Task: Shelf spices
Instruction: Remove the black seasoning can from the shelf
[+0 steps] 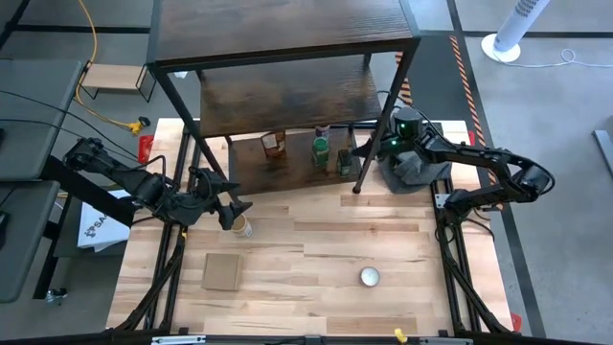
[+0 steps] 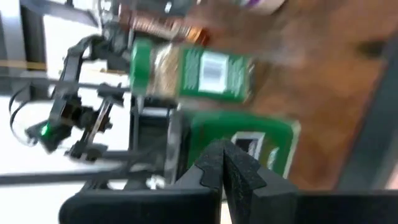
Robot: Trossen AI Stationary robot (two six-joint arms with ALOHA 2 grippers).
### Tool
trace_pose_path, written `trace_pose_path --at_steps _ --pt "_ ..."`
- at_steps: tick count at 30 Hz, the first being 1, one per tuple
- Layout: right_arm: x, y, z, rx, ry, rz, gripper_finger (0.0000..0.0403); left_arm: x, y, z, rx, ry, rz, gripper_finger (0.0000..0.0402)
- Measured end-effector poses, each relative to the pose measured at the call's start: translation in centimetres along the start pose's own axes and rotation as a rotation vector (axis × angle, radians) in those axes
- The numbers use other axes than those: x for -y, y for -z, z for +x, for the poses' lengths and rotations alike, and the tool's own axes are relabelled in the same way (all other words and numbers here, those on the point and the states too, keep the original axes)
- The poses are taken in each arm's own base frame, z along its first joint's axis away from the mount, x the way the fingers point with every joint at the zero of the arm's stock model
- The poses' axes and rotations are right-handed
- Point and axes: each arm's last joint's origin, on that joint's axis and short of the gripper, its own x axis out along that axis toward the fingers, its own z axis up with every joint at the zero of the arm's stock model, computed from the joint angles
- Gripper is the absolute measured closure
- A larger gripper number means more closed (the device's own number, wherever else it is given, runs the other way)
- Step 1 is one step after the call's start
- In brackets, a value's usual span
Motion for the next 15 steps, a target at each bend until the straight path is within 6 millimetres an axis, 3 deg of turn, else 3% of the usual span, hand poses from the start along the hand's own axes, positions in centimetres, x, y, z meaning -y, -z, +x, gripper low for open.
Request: trace_pose_path --at_steps 8,15 --pt "0.0 -0.5 -0.2 0.055 0.006 -0.026 0.0403 0.0 0.0 0.0 0.000 0.000 0.001 0.0012" --pt "0.6 0.2 2.5 -0.032 -0.048 -0.045 0.0403 0.0 0.0 0.0 0.003 -0.002 0.000 0.0012"
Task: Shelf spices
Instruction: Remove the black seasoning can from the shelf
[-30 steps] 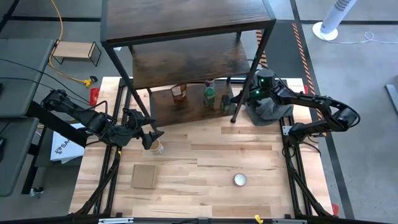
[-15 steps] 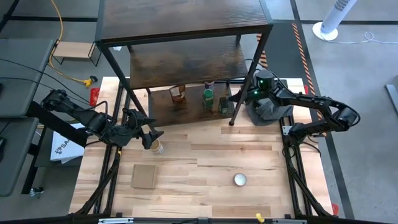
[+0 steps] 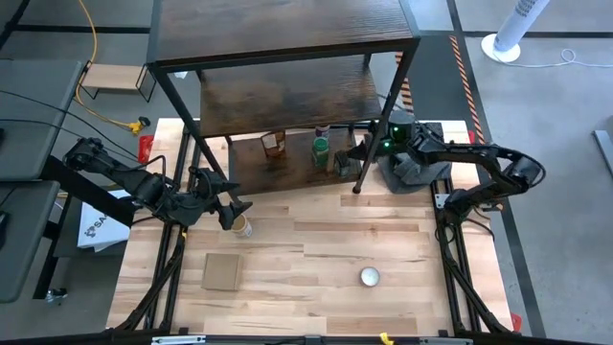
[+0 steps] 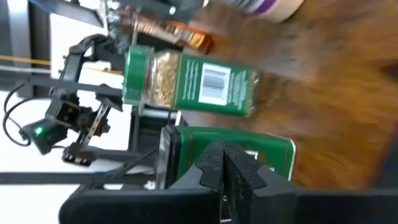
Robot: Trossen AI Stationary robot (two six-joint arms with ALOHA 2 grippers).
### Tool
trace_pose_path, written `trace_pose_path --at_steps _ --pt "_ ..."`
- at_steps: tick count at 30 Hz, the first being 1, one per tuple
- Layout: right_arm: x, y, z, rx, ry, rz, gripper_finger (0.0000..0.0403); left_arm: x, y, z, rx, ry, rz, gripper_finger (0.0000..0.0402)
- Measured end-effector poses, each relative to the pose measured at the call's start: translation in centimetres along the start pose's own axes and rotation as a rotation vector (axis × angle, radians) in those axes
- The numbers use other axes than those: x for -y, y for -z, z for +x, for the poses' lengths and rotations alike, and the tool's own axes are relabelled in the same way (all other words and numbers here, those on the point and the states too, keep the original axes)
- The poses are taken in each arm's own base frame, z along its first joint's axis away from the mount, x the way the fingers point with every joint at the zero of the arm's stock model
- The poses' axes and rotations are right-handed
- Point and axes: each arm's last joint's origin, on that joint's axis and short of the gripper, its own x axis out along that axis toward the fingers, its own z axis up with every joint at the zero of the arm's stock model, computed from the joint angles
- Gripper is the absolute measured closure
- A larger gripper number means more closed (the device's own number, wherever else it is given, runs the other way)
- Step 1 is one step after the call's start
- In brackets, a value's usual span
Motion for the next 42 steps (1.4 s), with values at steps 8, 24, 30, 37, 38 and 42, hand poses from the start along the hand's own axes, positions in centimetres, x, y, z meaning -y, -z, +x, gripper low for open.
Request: trace_pose_path --at_steps 8,24,30,37,38,42 --pt "0.3 -0.7 0.4 -0.003 -0.074 -0.030 0.0403 0.0 0.0 0.0 0.006 -0.005 -0.001 0.0012" --pt "-6.5 -0.3 -10.6 0.352 -0.041 -0.328 0.0403 3.3 1.2 2.7 -0.014 0.064 0.141 0.0012" --pt "-7.2 4.7 -12.5 0.284 0.131 -0.303 0.0403 4.2 2.2 2.4 -0.156 0.192 -0.020 0.0014" --pt "-7.7 7.9 -13.7 0.288 0.222 -0.278 0.0403 3.6 2.0 1.1 -0.038 0.106 -0.122 0.0113" --pt "-7.9 8.1 -13.8 0.301 0.221 -0.277 0.0403 3.4 1.8 1.0 0.007 0.069 -0.158 0.0144" --pt "-8.4 8.8 -13.9 0.335 0.205 -0.266 0.0403 2.6 0.9 0.4 0.146 -0.004 -0.275 0.0302"
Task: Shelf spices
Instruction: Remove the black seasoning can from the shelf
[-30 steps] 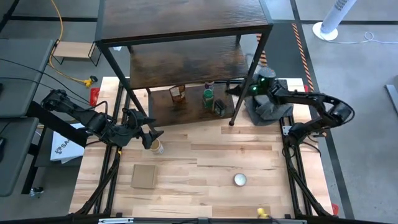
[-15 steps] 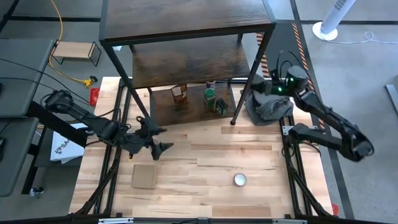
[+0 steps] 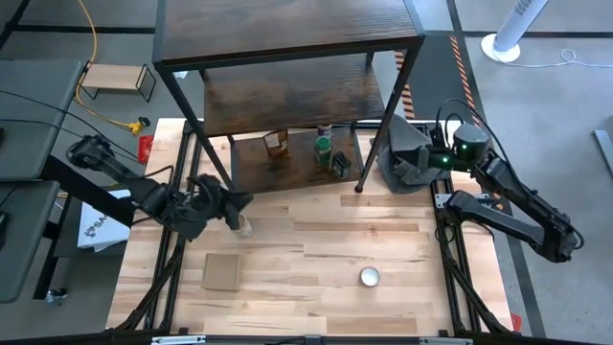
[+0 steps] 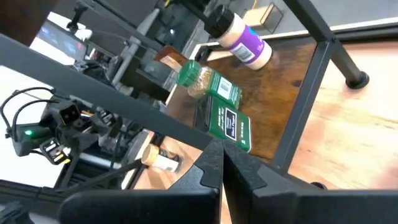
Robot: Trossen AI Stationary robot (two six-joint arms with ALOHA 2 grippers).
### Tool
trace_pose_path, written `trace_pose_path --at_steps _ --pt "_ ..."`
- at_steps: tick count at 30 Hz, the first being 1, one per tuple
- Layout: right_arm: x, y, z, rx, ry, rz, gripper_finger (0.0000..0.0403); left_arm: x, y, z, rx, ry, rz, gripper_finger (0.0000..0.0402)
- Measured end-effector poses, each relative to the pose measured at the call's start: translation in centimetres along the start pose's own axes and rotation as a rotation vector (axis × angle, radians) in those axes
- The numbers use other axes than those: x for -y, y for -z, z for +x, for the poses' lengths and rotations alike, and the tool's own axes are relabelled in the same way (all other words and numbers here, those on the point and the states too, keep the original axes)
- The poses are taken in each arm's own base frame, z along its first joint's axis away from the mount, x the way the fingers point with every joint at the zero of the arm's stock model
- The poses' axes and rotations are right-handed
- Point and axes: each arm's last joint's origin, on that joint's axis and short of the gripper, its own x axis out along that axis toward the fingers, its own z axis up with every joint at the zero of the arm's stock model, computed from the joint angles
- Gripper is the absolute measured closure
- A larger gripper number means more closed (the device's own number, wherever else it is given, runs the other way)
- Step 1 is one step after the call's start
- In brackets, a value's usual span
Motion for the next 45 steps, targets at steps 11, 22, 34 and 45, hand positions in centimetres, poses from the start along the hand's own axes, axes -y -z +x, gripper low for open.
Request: trace_pose_path --at_steps 11,22,34,45 --pt "-0.5 0.5 0.2 0.016 0.020 -0.005 0.0403 -2.1 -2.2 -1.8 0.195 -0.090 0.026 0.0400" --pt "-1.3 1.1 0.6 -0.010 -0.010 -0.001 0.0403 -5.0 -4.8 -2.4 0.298 -0.226 0.094 0.0401" --pt "-4.1 1.0 6.3 0.203 -0.039 0.043 0.0403 -7.4 -6.4 -2.7 0.329 -0.361 0.173 0.0401" --pt "-6.6 4.3 10.5 0.196 -0.125 0.099 0.0403 -8.9 -6.6 -2.6 0.333 -0.494 0.243 0.0401"
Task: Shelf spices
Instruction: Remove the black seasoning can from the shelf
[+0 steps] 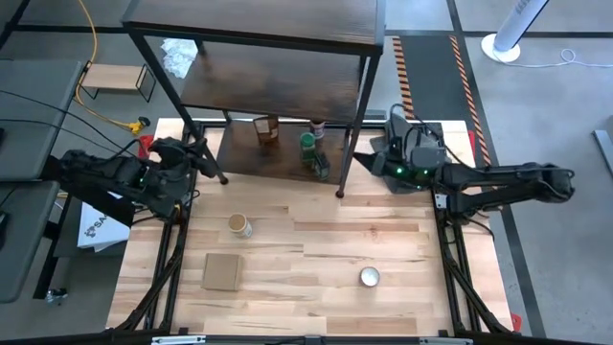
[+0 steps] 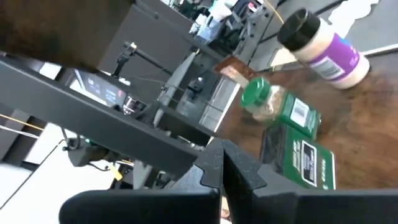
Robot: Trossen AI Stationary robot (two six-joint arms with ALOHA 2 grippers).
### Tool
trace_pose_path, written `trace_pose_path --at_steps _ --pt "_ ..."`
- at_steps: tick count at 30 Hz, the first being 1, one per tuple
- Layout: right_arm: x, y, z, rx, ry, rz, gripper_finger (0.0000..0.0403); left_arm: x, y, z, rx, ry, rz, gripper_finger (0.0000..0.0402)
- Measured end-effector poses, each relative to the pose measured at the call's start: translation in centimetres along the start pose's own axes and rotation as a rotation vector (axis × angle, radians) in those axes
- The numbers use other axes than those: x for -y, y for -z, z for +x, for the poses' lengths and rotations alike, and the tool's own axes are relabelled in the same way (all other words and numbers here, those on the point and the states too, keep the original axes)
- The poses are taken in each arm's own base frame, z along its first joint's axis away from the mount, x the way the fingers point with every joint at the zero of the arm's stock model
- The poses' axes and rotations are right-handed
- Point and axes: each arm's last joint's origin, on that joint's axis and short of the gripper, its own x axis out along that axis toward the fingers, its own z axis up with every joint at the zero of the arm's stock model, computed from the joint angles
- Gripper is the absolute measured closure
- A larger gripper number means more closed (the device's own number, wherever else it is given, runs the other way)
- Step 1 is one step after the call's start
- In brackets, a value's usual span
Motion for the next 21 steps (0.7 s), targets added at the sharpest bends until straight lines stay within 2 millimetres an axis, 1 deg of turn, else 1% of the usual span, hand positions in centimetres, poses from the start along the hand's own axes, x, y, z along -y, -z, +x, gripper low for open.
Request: trace_pose_path --at_steps 4,8,11,15,18,21 --pt "-0.8 1.6 0.0 -0.001 -0.017 0.020 0.0403 -0.3 0.0 0.3 0.002 -0.038 0.009 0.0401" --pt "-1.6 2.8 0.1 0.033 -0.046 0.051 0.0403 -0.3 -0.1 0.4 0.005 -0.058 0.001 0.0401" --pt "-1.9 3.8 0.5 0.066 -0.054 0.065 0.0403 -0.3 -0.1 0.5 0.004 -0.058 -0.025 0.0401" --pt "-2.3 5.2 1.6 0.073 -0.072 0.094 0.0403 -0.1 0.0 0.5 -0.035 -0.023 -0.051 0.0401" --pt "-3.2 6.1 2.9 0.051 -0.071 0.081 0.0403 0.2 -0.1 0.5 -0.069 0.018 -0.086 0.0401" --pt "-4.4 6.8 4.3 0.024 -0.080 0.025 0.0403 0.6 -0.1 0.5 -0.107 0.062 -0.116 0.0401"
